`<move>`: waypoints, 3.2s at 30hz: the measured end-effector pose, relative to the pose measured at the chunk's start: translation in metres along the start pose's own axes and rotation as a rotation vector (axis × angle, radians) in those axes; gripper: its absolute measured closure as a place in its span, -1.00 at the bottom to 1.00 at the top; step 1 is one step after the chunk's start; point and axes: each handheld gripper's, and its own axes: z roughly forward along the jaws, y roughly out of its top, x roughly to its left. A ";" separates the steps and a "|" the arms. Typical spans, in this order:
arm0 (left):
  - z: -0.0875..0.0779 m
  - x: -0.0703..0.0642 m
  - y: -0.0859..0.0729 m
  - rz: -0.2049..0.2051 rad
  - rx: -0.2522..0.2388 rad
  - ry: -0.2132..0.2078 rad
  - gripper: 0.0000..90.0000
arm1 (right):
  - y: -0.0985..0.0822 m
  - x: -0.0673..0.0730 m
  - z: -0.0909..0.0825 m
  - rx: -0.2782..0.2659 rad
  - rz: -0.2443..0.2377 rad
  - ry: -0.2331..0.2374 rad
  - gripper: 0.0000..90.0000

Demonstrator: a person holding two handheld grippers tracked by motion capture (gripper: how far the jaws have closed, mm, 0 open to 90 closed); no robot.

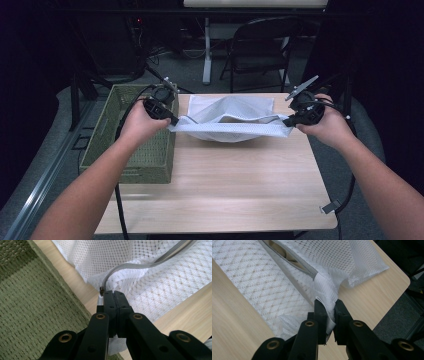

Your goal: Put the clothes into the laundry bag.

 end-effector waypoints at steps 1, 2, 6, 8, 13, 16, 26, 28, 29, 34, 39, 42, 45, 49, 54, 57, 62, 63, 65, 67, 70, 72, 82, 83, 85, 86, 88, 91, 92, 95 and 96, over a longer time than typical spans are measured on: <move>0.001 -0.001 -0.001 0.002 -0.005 0.001 0.99 | -0.001 0.001 0.000 -0.002 -0.003 -0.002 0.84; 0.001 -0.001 -0.003 0.002 0.004 -0.002 0.99 | -0.002 0.002 0.000 -0.011 -0.001 0.003 0.84; 0.003 -0.002 -0.009 0.002 0.006 -0.020 0.99 | -0.007 0.005 0.002 -0.015 0.012 0.018 0.84; 0.005 -0.003 -0.012 0.007 0.006 -0.027 0.99 | -0.011 0.006 0.003 -0.011 0.017 0.022 0.84; 0.011 -0.007 -0.023 0.014 0.015 -0.047 0.99 | -0.019 0.012 0.007 -0.004 0.015 0.035 0.84; 0.013 -0.009 -0.028 0.015 0.016 -0.052 0.99 | -0.023 0.015 0.010 0.006 0.010 0.038 0.84; 0.021 -0.017 -0.041 0.026 0.015 -0.070 0.99 | -0.040 0.023 0.016 0.007 0.020 0.058 0.84; 0.023 -0.018 -0.044 0.028 0.016 -0.072 0.99 | -0.043 0.024 0.018 0.012 0.020 0.065 0.84; 0.024 -0.019 -0.046 0.029 0.016 -0.072 0.99 | -0.045 0.025 0.019 0.001 0.029 0.062 0.84; 0.029 -0.026 -0.054 0.034 0.021 -0.081 0.99 | -0.052 0.030 0.023 0.001 0.023 0.058 0.84; 0.034 -0.032 -0.063 0.046 0.031 -0.086 0.99 | -0.060 0.038 0.027 0.011 0.011 0.054 0.84; 0.037 -0.033 -0.068 0.042 0.025 -0.092 0.99 | -0.064 0.042 0.029 0.004 0.015 0.060 0.84; 0.040 -0.034 -0.074 0.038 0.024 -0.101 0.99 | -0.070 0.045 0.031 0.004 0.020 0.064 0.84; 0.044 -0.035 -0.081 0.030 0.024 -0.100 0.99 | -0.077 0.051 0.036 0.007 0.024 0.078 0.84; 0.051 -0.040 -0.092 0.035 0.027 -0.093 0.99 | -0.083 0.055 0.043 0.005 0.030 0.084 0.84; 0.055 -0.044 -0.098 0.036 0.023 -0.097 0.99 | -0.088 0.058 0.046 0.013 0.031 0.082 0.84; 0.063 -0.050 -0.107 0.037 0.024 -0.111 0.99 | -0.100 0.062 0.054 0.028 0.047 0.103 0.84; 0.065 -0.051 -0.109 0.037 0.024 -0.114 0.99 | -0.103 0.062 0.056 0.030 0.049 0.104 0.84; 0.068 -0.053 -0.112 0.027 0.017 -0.112 0.99 | -0.107 0.064 0.060 0.035 0.056 0.103 0.84; 0.072 -0.056 -0.115 0.031 0.012 -0.106 0.99 | -0.111 0.065 0.063 0.039 0.060 0.107 0.84; 0.076 -0.059 -0.119 0.035 0.009 -0.095 0.98 | -0.117 0.066 0.068 0.034 0.076 0.114 0.84; 0.080 -0.062 -0.122 0.036 0.006 -0.090 0.98 | -0.120 0.067 0.070 0.025 0.092 0.121 0.84; 0.104 -0.068 -0.139 0.037 0.020 -0.076 0.98 | -0.136 0.074 0.084 0.022 0.119 0.118 0.83; 0.106 -0.067 -0.140 0.040 0.018 -0.071 0.98 | -0.138 0.074 0.085 0.022 0.121 0.124 0.83; 0.108 -0.067 -0.142 0.035 0.020 -0.076 0.98 | -0.140 0.075 0.088 0.020 0.131 0.124 0.83; 0.110 -0.066 -0.142 0.033 0.025 -0.082 0.98 | -0.141 0.075 0.089 0.015 0.138 0.127 0.83; 0.113 -0.067 -0.143 0.022 0.025 -0.089 0.98 | -0.143 0.076 0.092 0.017 0.144 0.130 0.83; 0.119 -0.066 -0.146 0.017 0.029 -0.094 0.98 | -0.146 0.076 0.095 0.029 0.147 0.126 0.83; 0.122 -0.065 -0.148 0.007 0.029 -0.102 0.98 | -0.147 0.077 0.096 0.023 0.154 0.133 0.82; 0.127 -0.063 -0.152 -0.012 0.030 -0.113 0.98 | -0.149 0.078 0.100 0.017 0.156 0.129 0.82; 0.129 -0.062 -0.154 -0.014 0.029 -0.117 0.98 | -0.150 0.078 0.100 0.021 0.156 0.134 0.82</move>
